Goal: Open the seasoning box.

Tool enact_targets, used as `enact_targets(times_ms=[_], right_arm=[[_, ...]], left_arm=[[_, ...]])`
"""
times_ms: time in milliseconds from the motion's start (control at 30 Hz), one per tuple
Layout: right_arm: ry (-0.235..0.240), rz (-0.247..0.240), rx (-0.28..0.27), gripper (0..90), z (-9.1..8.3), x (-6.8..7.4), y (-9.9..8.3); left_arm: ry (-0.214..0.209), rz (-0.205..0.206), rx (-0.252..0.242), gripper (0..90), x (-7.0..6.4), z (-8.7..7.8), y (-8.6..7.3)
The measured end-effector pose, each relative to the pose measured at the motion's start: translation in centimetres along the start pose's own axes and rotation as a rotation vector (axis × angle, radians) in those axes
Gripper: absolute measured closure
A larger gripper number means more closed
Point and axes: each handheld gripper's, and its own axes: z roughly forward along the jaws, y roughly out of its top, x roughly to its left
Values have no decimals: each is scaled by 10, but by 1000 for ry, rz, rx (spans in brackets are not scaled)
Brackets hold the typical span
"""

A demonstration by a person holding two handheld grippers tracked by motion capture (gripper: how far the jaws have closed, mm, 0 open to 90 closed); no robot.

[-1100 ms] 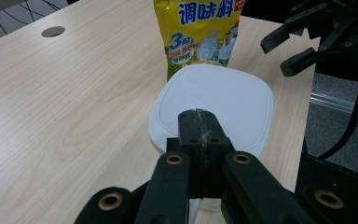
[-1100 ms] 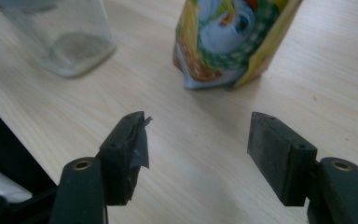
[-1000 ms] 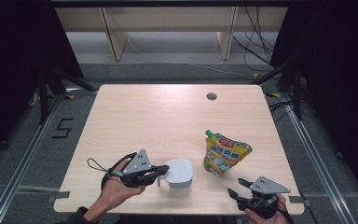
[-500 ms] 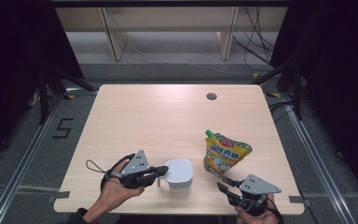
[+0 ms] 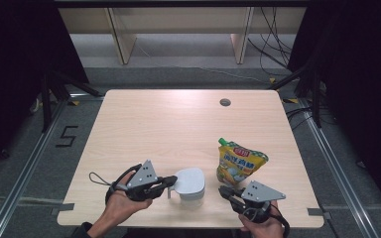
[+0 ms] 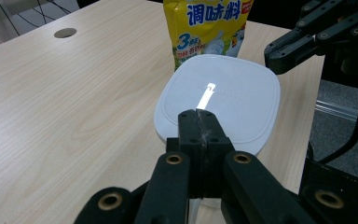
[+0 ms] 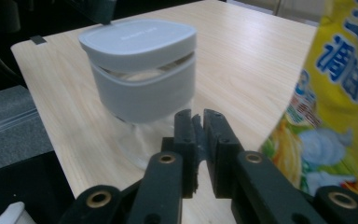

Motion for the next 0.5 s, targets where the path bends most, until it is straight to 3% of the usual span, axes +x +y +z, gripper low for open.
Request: enact_targets(times_ms=[167, 233, 400, 433, 500], right_arm=[[18, -20, -19, 892, 5, 3, 4], [13, -18, -11, 893, 5, 3, 5], [40, -5, -22, 899, 9, 7, 14], [21, -21, -40, 899, 11, 7, 16], [28, -20, -51, 899, 15, 9, 19]], left_arm=[[7, 11, -1, 890, 1, -1, -2], [11, -4, -4, 890, 0, -1, -3], [12, 16, 2, 890, 1, -2, -4], [10, 11, 0, 890, 1, -2, -4], [13, 17, 4, 890, 1, -2, -4]])
